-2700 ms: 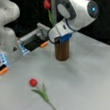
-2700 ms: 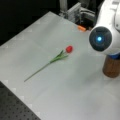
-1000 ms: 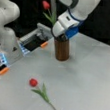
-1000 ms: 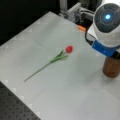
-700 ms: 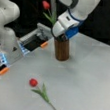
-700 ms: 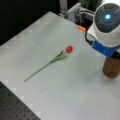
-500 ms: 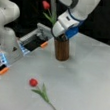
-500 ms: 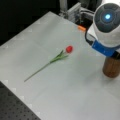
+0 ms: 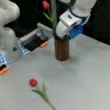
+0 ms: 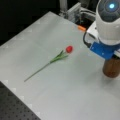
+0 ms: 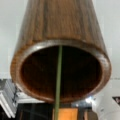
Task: Flower insertion into a vase
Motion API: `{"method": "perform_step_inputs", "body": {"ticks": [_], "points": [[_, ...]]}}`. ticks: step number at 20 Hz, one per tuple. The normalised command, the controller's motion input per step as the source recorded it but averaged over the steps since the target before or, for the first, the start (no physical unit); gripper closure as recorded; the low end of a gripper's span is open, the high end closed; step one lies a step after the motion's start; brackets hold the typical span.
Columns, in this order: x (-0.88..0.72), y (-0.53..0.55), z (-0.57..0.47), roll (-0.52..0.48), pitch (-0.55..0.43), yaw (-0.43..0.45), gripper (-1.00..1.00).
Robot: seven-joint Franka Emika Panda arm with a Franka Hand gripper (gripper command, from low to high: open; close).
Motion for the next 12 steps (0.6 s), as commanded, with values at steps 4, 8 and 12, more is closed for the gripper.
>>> {"method": "perform_step_inputs", "body": {"ticks": [4, 8, 12], "points": [[-0.21, 0.16, -0.27, 0.053, -0.519, 0.023, -1.0], [-0.19, 0.06, -0.16, -0.018, -0.318, 0.023, -1.0], [-0.1, -0.21, -0.02, -0.026, -0.209, 0.024, -1.0]]}}
